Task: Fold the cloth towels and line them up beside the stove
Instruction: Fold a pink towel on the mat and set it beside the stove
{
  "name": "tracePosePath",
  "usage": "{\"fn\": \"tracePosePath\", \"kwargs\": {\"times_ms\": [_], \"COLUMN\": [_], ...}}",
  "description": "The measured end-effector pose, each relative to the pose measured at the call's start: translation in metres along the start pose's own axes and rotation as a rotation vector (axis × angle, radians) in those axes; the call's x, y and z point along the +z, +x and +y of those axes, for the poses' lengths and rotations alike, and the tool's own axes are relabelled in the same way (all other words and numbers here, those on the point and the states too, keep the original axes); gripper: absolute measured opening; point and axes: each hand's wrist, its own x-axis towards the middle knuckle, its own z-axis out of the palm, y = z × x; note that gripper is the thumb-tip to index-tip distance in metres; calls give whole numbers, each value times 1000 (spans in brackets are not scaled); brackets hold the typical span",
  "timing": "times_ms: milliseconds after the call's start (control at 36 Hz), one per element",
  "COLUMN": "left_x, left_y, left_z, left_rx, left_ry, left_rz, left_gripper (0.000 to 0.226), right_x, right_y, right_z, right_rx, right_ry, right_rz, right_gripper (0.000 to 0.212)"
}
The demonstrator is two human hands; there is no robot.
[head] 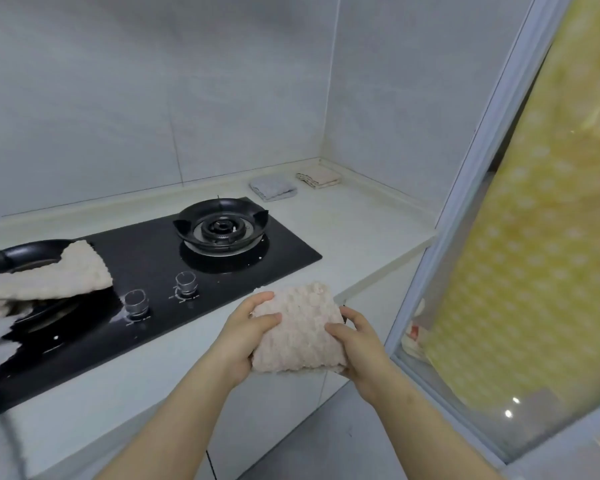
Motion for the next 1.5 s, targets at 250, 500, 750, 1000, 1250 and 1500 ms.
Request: {"fn": "tracePosePath", "kwargs": {"times_ms": [250,500,750,1000,1250,1500], "left_x": [58,101,147,217,274,300], "left_y": [165,289,395,496,565,598], "left_z": [47,69,72,74,88,99], "left_rx": [23,-35,-52,-73,-38,-33], "left_ry": [-4,-123,-57,21,12,93], "left_rz": [-61,-54,-33,90,171,245], "left_gripper": [34,36,42,47,55,55], "right_x": [-29,-57,-91,-146,-183,-195], "right_y": [148,267,391,507,586,607], "right_z": [-64,-97,-124,-164,-189,-201], "right_rx": [-15,22,72,111,180,250], "right_ry": [4,49,35,69,224,296], "right_rz": [77,84,86,82,103,71], "right_gripper": [38,48,46,44,13,15]}}
